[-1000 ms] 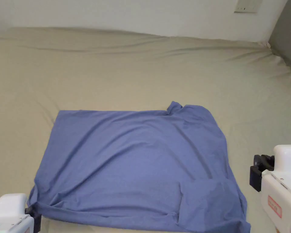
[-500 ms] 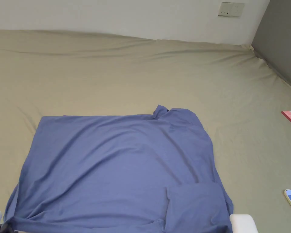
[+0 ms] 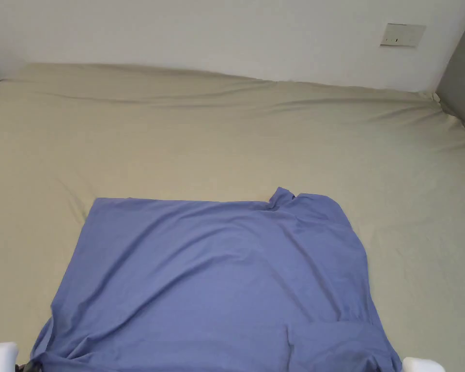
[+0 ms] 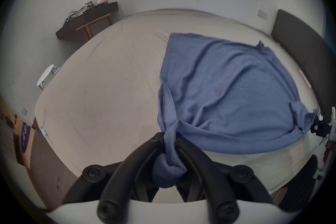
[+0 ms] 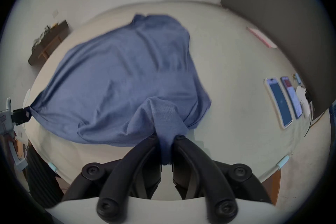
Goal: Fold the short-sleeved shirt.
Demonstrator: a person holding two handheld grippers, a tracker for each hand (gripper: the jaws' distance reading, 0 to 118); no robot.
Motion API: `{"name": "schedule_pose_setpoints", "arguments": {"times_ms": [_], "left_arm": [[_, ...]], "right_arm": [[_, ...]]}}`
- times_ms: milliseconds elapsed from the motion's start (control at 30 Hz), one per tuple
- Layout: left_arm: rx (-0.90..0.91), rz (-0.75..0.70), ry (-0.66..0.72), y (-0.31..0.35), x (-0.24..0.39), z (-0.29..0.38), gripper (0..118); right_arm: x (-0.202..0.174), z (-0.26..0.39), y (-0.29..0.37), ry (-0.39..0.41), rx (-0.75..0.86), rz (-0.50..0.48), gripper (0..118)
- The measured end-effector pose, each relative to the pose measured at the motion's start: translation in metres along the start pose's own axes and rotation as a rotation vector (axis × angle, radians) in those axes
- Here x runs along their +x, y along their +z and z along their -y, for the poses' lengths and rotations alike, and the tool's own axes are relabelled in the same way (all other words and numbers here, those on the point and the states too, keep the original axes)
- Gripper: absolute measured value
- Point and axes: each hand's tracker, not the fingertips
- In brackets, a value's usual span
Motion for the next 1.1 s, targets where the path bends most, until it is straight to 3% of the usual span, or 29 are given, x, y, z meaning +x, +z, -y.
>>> {"name": "schedule_pose_setpoints", "arguments": {"times_ms": [300, 700, 900, 967, 1033, 1067, 1100], "left_arm": [[0.088, 0.022, 0.065, -0.027, 0.010, -0.070, 8], [-0.103, -0.026, 0.010, -0.144, 0.024, -0.111, 8], [-0.132, -0.030, -0.015, -0.161, 0.026, -0.114, 8], [-0.140, -0.024, -0.012, -0.163, 0.024, -0.117, 8], [-0.146, -0.012, 0.009, -0.159, 0.023, -0.121, 14], [-0.140, -0.001, 0.029, -0.157, 0.022, -0.124, 17], [-0.117, -0.006, 0.039, -0.153, 0.023, -0.128, 17]], "right_arm": [[-0.005, -0.080, -0.025, -0.054, 0.069, 0.013, 12], [-0.019, -0.135, -0.143, 0.008, -0.114, 0.090, 13], [-0.020, -0.136, -0.169, 0.040, -0.146, 0.104, 13], [-0.021, -0.140, -0.167, 0.045, -0.141, 0.109, 23], [-0.019, -0.145, -0.168, 0.028, -0.122, 0.118, 56], [-0.015, -0.149, -0.167, 0.009, -0.090, 0.157, 64], [-0.011, -0.154, -0.165, 0.000, -0.059, 0.191, 64]]}}
